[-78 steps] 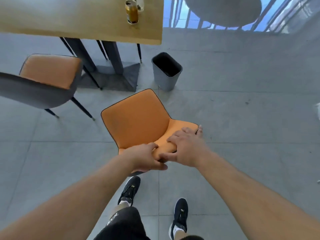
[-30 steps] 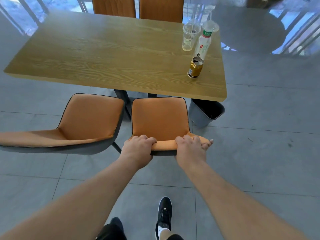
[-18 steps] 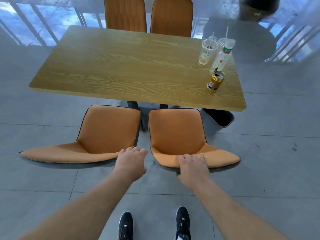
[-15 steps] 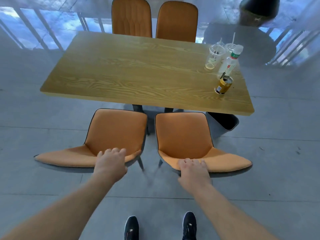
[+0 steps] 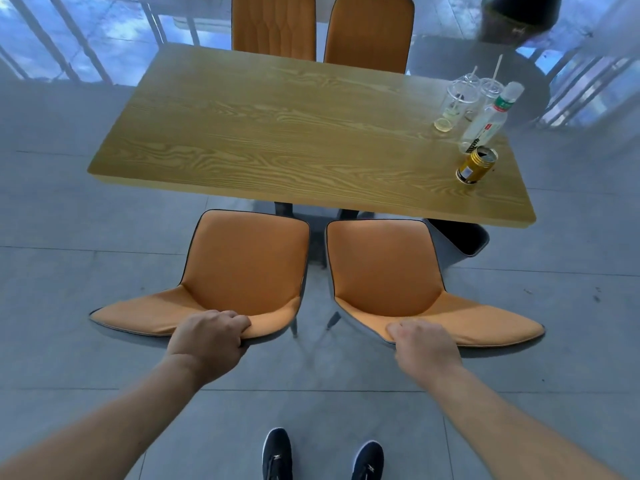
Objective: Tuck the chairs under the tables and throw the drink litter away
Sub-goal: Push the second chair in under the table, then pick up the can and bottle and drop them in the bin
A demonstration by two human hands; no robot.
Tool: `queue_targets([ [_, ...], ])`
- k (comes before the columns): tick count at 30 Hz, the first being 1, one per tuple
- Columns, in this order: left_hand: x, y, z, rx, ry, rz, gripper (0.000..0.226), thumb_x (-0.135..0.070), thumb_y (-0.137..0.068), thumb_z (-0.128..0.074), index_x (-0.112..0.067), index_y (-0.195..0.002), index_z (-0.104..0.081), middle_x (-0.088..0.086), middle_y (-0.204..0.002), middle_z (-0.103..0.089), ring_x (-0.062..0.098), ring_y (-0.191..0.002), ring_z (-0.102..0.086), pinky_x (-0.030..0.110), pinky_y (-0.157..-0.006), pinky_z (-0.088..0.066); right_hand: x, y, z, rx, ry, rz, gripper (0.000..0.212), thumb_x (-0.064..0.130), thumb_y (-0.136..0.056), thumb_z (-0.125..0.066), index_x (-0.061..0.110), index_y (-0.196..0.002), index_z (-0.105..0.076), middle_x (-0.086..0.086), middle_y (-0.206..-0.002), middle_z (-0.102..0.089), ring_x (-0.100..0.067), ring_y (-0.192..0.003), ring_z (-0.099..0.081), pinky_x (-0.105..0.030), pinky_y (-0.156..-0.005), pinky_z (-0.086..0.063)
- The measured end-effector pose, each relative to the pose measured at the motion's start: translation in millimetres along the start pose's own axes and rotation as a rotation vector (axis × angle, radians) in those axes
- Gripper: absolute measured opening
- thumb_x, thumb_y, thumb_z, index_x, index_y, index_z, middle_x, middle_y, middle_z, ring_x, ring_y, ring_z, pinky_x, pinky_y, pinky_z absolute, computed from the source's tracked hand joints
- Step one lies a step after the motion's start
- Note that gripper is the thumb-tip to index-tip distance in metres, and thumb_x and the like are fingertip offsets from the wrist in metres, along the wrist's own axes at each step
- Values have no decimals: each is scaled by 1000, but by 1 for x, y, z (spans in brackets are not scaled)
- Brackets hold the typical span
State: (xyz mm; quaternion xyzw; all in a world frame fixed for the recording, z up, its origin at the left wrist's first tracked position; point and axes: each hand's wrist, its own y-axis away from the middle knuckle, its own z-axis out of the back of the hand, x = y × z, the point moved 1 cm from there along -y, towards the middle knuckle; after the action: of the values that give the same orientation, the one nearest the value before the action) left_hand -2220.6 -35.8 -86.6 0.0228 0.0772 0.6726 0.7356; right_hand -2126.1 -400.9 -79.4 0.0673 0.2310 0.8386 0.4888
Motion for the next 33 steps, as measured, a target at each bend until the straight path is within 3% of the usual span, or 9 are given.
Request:
queue_targets([
  [7, -18, -19, 8, -49, 32, -141, 23, -27, -74, -81, -25, -68, -58, -8, -59, -55, 18, -45, -50, 25, -43, -35, 61, -13, 16, -16, -71, 256, 10, 14, -95, -50, 18, -97, -59, -2, -96, -67, -25, -87, -65, -34, -66, -47],
  [12, -18, -6, -1, -36, 39, -128, 20, -29, -74, -82, -24, -73, -63, -6, -63, -60, 18, -47, -54, 27, -43, -41, 56, -11, 14, -35, -104, 238, 8, 14, -94, -50, 19, -94, -57, -2, -94, -67, -24, -85, -63, -32, -64, -43],
  [14, -23, -4, -1, 18, 48, -92, 21, -38, -76, -81, -26, -77, -63, -9, -66, -60, 15, -51, -54, 26, -45, -44, 55, -12, 15, -13, -111, 221, 6, 14, -94, -50, 19, -95, -54, -3, -97, -64, -25, -88, -62, -32, -64, -43],
  [16, -29, -11, 4, 142, 69, 11, 32, -61, -78, -71, -33, -90, -62, -16, -77, -59, 8, -64, -54, 29, -58, -53, 55, -12, 16, 11, -130, 205, 3, 23, -98, -52, 20, -97, -51, -2, -99, -62, -25, -94, -61, -35, -68, -48],
  [18, -40, -32, 21, 356, 241, 165, 61, -87, -69, -55, -44, -113, -55, -22, -103, -59, 6, -91, -58, 34, -83, -53, 50, -11, 26, 48, -235, 136, 34, 54, -99, -51, 22, -109, -57, 2, -106, -62, -22, -100, -60, -36, -75, -51],
  [20, -60, -61, 43, 455, 496, 285, 86, -94, -62, -53, -45, -133, -49, -17, -129, -56, 12, -115, -56, 39, -94, -50, 34, -7, 48, 20, -559, -31, 68, 79, -90, -39, 29, -132, -58, 7, -124, -63, -20, -114, -57, -38, -87, -51],
  [22, -86, -98, 74, 306, 505, 251, 93, -93, -65, -51, -41, -142, -45, -9, -144, -53, 17, -127, -51, 42, -97, -48, 1, -3, 78, -181, -766, -187, 78, 82, -89, -35, 30, -144, -51, 7, -140, -58, -19, -129, -50, -41, -96, -47],
  [25, -144, -149, 136, 92, 431, 167, 93, -90, -70, -51, -38, -147, -42, -4, -149, -50, 22, -136, -44, 47, -102, -43, -70, 17, 126, -475, -777, -267, 76, 75, -91, -43, 27, -150, -45, 2, -147, -53, -21, -137, -43, -46, -105, -44],
  [33, -384, -235, 302, -341, 438, -166, 87, -83, -73, -58, -37, -145, -42, -5, -149, -49, 24, -134, -43, 45, -99, -43, -294, 133, 205, -839, -591, -304, 84, 73, -82, -58, 23, -149, -45, -4, -143, -54, -28, -131, -44, -44, -103, -43],
])
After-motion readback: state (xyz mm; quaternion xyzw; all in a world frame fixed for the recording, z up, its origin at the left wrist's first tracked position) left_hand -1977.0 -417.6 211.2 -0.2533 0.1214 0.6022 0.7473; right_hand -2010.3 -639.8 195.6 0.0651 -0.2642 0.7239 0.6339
